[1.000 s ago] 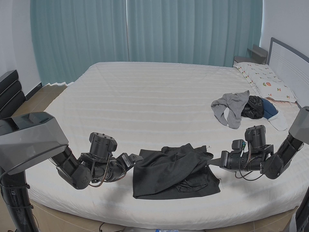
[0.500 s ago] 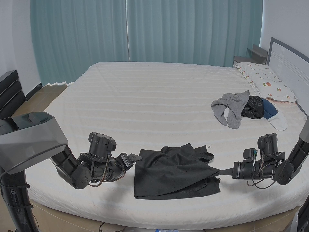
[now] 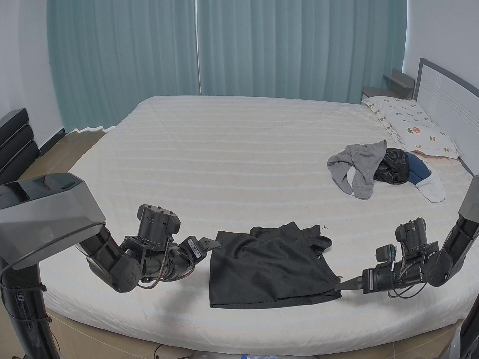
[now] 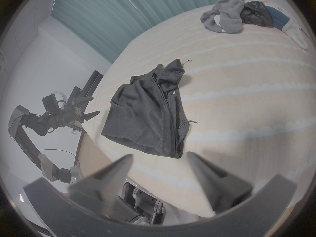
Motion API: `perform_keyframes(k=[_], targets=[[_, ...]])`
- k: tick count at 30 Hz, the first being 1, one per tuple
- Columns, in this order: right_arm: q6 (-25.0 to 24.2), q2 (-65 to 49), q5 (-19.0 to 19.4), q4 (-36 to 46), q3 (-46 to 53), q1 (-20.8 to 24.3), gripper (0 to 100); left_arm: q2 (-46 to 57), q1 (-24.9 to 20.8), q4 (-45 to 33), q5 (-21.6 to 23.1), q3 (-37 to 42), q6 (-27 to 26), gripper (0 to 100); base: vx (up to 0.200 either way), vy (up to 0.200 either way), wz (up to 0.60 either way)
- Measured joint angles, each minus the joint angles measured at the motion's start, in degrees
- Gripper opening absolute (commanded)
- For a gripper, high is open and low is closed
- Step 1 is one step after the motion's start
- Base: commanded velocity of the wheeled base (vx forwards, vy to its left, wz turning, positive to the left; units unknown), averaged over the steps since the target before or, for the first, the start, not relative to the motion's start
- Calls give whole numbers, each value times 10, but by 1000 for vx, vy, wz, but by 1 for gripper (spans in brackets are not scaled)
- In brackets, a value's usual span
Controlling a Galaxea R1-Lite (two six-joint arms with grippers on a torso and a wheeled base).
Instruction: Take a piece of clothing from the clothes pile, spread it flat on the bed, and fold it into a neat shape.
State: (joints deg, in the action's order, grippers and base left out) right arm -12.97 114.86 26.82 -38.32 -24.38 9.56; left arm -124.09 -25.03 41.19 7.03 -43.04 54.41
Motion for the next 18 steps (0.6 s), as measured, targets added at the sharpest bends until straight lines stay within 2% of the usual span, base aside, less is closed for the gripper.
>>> perform_keyframes(k=[6, 12, 18], targets=[[-69, 16, 1, 1, -59, 6, 100, -1, 1, 0, 0, -1, 0, 100, 0, 0, 0], [-138, 45, -8, 4, -151, 31, 100, -3, 2, 0, -1, -2, 1, 100, 0, 0, 0], [-173, 94, -50, 7, -254, 63, 100, -5, 3, 0, -1, -2, 1, 100, 0, 0, 0]])
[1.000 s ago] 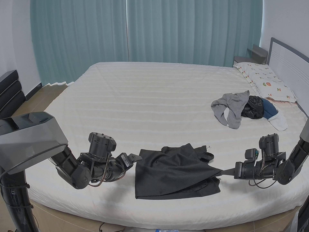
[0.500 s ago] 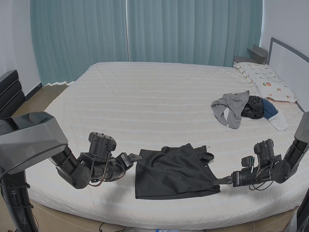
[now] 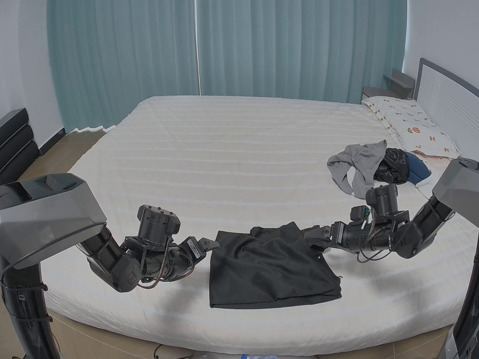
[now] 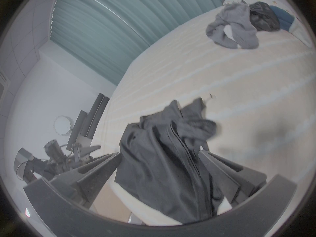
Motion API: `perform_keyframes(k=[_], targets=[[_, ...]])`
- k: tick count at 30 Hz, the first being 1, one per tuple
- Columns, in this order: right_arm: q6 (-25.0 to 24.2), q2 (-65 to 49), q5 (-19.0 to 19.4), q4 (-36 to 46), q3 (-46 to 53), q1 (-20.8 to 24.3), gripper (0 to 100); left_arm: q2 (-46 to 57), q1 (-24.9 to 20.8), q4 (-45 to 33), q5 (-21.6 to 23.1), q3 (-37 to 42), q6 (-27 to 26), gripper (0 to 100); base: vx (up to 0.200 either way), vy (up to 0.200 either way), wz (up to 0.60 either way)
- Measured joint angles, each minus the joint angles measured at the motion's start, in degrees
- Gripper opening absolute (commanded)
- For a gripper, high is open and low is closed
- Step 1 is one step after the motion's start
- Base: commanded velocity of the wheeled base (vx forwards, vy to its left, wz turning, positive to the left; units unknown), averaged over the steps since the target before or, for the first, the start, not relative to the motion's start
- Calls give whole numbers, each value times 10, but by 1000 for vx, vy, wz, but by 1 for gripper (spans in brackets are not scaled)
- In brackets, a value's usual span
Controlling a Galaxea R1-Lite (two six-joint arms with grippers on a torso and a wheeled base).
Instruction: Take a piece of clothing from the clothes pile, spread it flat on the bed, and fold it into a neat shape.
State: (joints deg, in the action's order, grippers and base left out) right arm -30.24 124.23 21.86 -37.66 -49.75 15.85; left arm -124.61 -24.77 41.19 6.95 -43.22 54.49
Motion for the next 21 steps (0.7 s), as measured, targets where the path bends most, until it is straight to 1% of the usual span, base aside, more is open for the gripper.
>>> perform_keyframes(k=[3, 6, 14, 16, 17, 21], targets=[[-5, 30, -18, 6, -42, 15, 100, -1, 0, 0, 0, 0, 0, 100, 0, 0, 0], [-5, 58, -25, 14, -70, 23, 100, -3, 1, 0, 0, 0, 0, 100, 0, 0, 0], [-3, 99, -27, 21, -112, 29, 100, -5, 1, 0, 0, -1, 0, 100, 0, 0, 0], [1, 106, -27, 33, -121, 30, 100, -6, 1, 0, 0, -1, 0, 100, 0, 0, 0], [5, 109, -28, 39, -125, 31, 0, -7, 1, 0, 0, -2, 0, 100, 0, 0, 0], [29, 118, -35, 50, -134, 37, 0, -8, 1, 0, 0, -3, 0, 100, 0, 0, 0]])
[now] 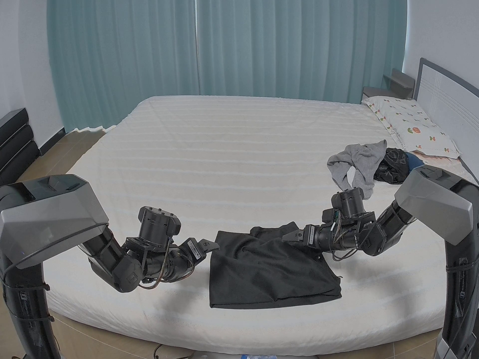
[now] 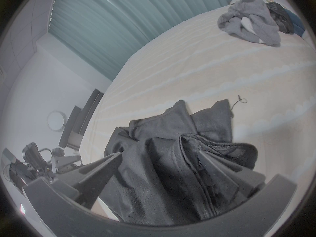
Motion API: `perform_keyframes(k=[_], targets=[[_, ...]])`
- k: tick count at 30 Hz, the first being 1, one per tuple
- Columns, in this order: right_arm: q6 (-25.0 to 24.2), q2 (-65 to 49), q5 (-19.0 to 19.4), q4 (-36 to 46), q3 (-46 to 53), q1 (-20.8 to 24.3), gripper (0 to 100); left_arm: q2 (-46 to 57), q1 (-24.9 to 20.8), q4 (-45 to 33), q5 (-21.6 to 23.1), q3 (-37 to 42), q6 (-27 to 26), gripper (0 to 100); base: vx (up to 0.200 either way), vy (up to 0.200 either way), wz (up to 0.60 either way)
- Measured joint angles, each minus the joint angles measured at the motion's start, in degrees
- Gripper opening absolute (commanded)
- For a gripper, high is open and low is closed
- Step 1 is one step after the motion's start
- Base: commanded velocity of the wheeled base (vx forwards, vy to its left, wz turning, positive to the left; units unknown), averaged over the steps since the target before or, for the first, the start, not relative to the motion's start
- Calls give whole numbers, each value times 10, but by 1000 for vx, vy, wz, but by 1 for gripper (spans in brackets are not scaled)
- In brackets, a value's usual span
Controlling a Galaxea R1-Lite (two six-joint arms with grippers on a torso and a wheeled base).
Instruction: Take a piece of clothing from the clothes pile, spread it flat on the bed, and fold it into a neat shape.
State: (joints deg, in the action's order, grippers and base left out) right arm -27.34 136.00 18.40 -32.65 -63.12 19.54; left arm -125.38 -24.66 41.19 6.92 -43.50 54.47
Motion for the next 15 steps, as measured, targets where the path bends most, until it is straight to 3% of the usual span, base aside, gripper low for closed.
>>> perform_keyframes(k=[5, 15], targets=[[5, 6, -30, 1, -9, 0, 0, 0, 0, 0, 0, 0, 0, 100, 0, 0, 0], [-20, -4, -32, -4, -12, -28, 0, 0, 1, 0, 0, 0, -1, 100, 0, 0, 0]])
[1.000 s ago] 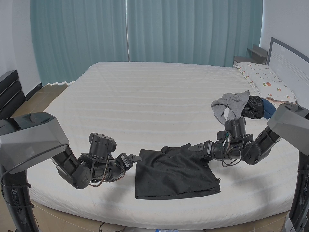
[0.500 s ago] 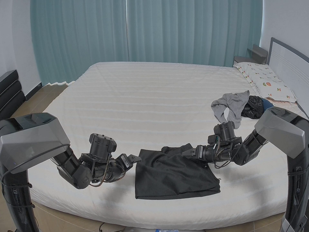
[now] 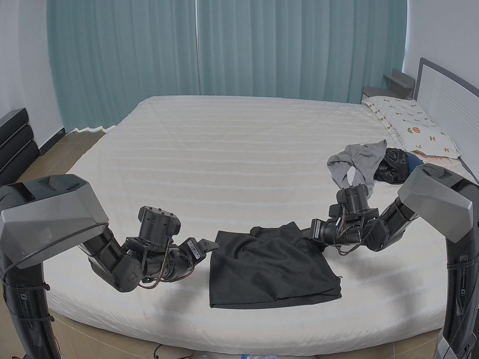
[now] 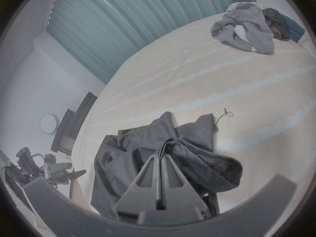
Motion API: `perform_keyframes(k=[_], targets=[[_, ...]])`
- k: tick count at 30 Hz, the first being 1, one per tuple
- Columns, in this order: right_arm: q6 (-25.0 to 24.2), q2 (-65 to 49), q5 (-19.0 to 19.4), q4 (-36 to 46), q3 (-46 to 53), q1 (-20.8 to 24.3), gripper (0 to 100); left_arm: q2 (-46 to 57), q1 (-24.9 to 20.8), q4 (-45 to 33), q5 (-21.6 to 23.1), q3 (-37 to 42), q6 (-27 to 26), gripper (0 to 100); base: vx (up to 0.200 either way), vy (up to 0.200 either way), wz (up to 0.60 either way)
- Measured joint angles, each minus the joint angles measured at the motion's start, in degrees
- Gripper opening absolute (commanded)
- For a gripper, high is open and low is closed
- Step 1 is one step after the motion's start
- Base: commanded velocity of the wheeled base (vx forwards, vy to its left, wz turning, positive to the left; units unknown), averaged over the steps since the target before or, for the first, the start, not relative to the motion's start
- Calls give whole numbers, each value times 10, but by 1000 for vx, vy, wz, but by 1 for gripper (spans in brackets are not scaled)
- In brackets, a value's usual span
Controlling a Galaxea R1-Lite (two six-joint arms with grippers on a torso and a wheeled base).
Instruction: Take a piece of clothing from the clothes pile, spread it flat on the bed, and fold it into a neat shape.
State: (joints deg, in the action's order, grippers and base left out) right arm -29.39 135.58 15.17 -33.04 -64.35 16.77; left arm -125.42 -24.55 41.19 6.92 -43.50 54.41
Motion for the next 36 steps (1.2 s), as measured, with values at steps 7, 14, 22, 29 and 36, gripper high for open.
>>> perform_keyframes(k=[7, 14, 22, 29, 36], targets=[[-32, -27, 8, -2, 4, -27, 0, -1, 1, 0, 0, -1, 0, 100, 0, 0, 0], [-33, -37, 8, -2, 9, -56, 0, -3, 2, -1, -1, -12, -1, 100, 0, 0, 0], [-34, -26, 8, -3, 10, -64, 0, -26, 9, -11, -10, -70, -2, 100, 0, 0, 0], [-35, -19, 7, -3, 14, -67, 0, -63, 12, -46, -26, -145, -6, 100, 0, 0, 0], [-52, -17, 7, -6, 20, -67, 0, -112, 5, -96, -47, -236, -26, 100, 0, 0, 0]])
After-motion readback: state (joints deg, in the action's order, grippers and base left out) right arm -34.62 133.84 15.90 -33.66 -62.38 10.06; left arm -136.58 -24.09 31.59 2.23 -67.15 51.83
